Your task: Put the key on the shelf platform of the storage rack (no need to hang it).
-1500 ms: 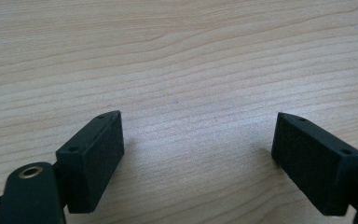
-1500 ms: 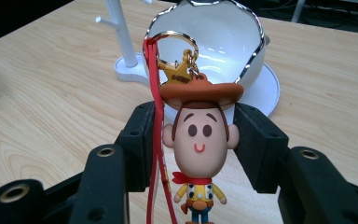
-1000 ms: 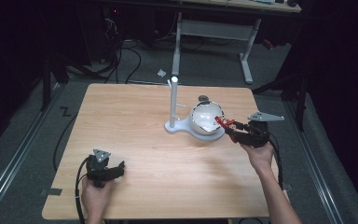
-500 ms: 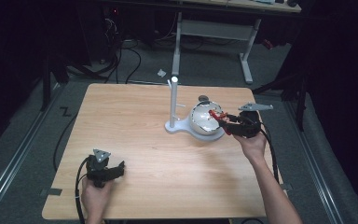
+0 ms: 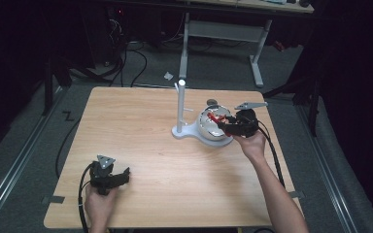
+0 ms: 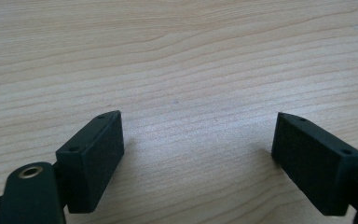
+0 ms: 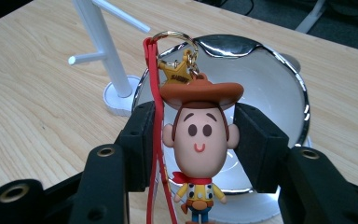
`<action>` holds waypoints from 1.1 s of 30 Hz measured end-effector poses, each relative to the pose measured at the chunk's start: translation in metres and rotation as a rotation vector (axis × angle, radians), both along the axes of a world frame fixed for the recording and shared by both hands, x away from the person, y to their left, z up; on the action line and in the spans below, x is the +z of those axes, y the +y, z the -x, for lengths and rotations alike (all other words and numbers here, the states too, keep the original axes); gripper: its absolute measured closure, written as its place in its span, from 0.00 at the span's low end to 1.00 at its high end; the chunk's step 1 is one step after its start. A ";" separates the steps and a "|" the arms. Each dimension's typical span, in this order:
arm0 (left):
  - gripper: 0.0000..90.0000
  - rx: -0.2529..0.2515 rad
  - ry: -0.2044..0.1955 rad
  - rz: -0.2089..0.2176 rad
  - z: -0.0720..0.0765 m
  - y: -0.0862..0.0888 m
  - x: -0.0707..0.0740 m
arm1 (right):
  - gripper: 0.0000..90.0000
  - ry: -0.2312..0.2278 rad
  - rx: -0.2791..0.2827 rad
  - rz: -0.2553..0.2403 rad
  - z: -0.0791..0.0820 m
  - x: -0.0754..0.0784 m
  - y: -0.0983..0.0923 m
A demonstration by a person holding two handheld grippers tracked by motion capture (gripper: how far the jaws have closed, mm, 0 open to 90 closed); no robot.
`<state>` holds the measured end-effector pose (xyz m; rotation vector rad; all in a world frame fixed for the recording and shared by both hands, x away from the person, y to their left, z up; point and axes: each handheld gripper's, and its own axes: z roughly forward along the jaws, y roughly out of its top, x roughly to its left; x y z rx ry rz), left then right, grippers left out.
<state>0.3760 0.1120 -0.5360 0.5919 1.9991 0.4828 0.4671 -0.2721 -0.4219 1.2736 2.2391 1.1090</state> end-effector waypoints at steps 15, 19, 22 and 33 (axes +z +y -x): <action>0.19 0.006 0.003 0.006 0.000 -0.001 0.000 | 0.57 0.056 -0.024 0.048 -0.021 -0.019 0.011; 0.19 0.006 0.003 0.005 0.000 -0.001 0.000 | 0.57 0.068 -0.035 0.051 -0.026 -0.024 0.012; 0.19 0.004 0.003 0.004 0.000 0.000 0.000 | 0.57 0.078 -0.047 0.063 -0.029 -0.028 0.013; 0.19 0.006 0.003 0.006 0.000 -0.001 0.000 | 0.51 0.082 -0.085 0.032 -0.032 -0.031 0.006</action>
